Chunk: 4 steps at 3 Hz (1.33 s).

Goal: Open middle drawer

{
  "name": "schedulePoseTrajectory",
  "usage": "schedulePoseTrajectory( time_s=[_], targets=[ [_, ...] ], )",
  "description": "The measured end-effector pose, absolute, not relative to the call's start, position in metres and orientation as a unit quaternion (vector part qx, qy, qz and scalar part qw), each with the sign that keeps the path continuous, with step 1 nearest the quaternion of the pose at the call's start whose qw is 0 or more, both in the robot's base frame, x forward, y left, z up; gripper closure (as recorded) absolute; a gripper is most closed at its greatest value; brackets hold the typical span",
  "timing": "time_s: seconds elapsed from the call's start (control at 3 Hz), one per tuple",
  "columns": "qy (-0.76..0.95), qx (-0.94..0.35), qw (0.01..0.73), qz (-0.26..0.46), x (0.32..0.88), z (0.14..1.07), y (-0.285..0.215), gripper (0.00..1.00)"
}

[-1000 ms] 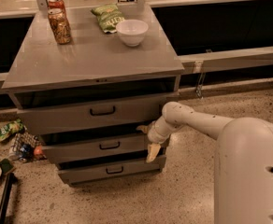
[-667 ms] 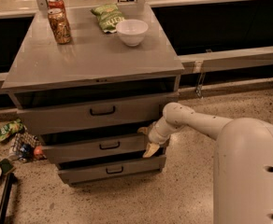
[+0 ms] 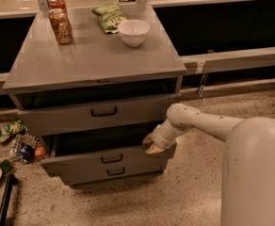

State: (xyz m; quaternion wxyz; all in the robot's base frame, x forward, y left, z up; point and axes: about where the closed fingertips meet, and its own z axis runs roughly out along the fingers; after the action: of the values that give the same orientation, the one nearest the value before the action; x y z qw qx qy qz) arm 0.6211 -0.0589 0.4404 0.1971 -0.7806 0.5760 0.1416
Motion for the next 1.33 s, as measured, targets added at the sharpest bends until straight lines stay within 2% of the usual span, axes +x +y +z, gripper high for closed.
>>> schedulePoseTrajectory(
  time_s=[0.33, 0.67, 1.0, 1.33],
  targets=[
    [0.587, -0.779, 0.149, 0.163, 0.58, 0.456, -0.077, 1.0],
    [0.588, -0.778, 0.147, 0.164, 0.577, 0.457, -0.078, 0.82],
    [0.612, -0.765, 0.155, 0.125, 0.58, 0.485, -0.089, 0.53],
    [0.626, -0.756, 0.175, 0.08, 0.598, 0.51, -0.094, 0.65]
  ],
)
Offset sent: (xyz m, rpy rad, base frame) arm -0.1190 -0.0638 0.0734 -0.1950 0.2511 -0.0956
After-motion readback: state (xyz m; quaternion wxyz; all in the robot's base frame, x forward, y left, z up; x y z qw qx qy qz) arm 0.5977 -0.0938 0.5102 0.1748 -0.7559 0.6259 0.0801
